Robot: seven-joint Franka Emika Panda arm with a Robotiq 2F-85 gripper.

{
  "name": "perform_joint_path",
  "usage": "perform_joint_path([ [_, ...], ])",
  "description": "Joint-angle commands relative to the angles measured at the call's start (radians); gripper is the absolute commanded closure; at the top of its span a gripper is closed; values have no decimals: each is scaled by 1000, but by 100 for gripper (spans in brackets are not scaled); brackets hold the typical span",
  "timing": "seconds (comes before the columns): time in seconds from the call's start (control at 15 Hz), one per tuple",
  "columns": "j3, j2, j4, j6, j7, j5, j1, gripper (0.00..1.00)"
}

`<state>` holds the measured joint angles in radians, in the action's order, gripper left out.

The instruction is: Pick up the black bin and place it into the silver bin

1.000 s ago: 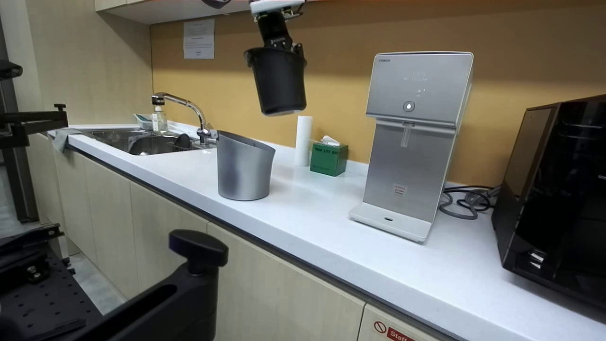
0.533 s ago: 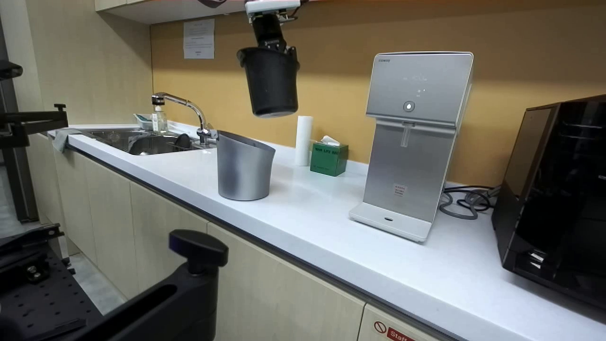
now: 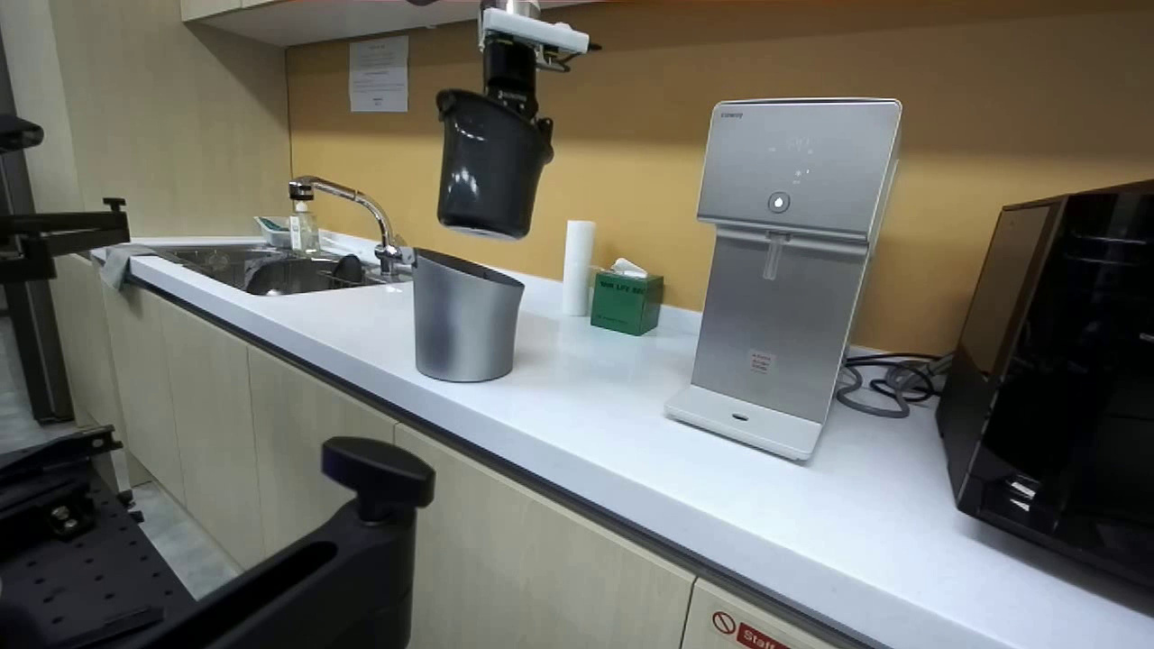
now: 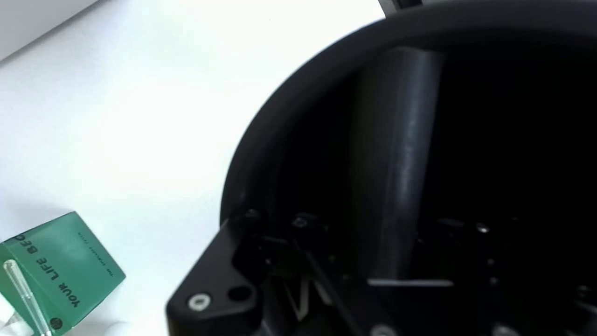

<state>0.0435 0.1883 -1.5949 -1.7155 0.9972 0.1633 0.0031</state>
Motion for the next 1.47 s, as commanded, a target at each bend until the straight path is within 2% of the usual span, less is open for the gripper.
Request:
perform_joint_path([
  [0.0,-5,-37,-36,3,91,-67,-35,100],
  [0.33,-11,-51,-113,-53,132,-178,-62,100],
  [0.6,-16,-90,-209,-188,124,-212,-64,100],
  [0.93,-25,-147,-321,-344,119,-211,-59,100],
  [1.4,-45,-238,-461,-484,90,-165,-52,100],
])
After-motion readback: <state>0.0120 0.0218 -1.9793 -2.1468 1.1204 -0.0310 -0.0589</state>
